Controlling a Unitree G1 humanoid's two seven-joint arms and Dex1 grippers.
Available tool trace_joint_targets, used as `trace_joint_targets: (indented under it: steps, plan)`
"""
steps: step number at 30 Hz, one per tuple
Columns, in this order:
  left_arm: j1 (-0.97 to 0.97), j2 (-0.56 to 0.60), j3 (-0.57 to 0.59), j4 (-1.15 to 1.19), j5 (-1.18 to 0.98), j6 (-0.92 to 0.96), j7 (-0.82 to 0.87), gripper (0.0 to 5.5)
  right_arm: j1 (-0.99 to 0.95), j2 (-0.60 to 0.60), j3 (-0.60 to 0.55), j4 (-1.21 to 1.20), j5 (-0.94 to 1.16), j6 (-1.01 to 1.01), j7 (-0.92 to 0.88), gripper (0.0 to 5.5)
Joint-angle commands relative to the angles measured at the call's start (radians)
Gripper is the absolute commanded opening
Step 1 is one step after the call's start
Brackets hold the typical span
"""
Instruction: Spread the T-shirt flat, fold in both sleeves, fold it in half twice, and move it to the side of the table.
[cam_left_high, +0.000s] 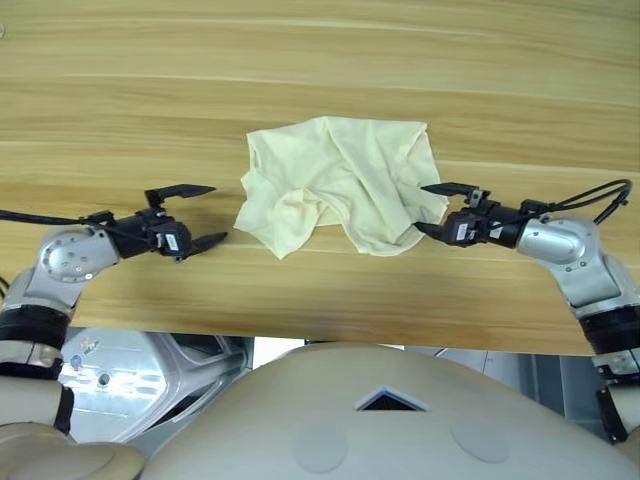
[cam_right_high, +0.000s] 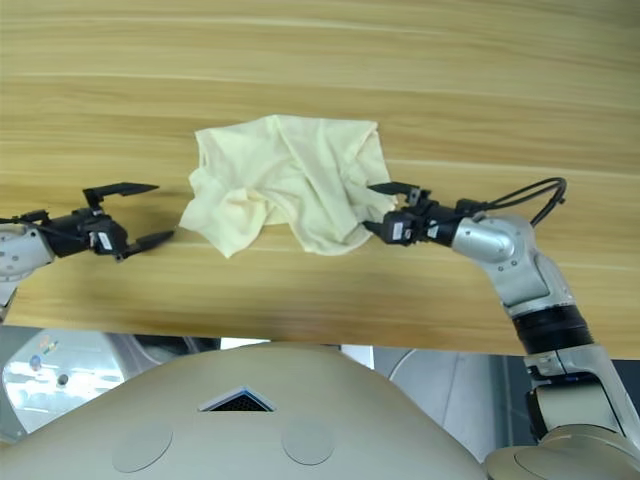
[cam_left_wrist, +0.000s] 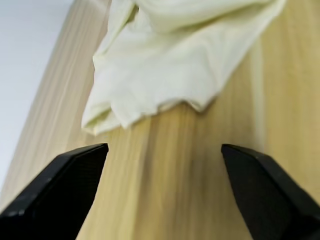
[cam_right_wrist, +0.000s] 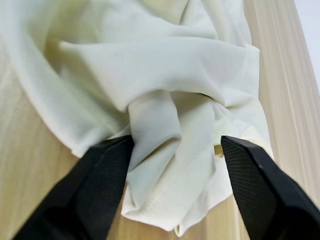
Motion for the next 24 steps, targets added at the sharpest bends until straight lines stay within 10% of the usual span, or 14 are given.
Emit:
trace_joint_targets:
  steps: [1, 5, 24]
  plan:
    - [0.061, 0.016, 0.013, -0.116, -0.247, -0.017, -0.109, 4.22, 0.055, -0.033, 0.005, 0.019, -0.003, 0.026, 0.042, 3.24]
    - [0.162, 0.0, 0.019, -0.449, -0.601, 0.03, -0.2, 4.22, 0.063, -0.038, -0.006, 0.002, 0.015, 0.027, 0.044, 3.24]
    - [-0.001, -0.304, -0.034, -0.483, -0.056, 0.169, -0.086, 4.22, 0.069, -0.014, 0.016, -0.061, -0.003, 0.042, 0.032, 3.24]
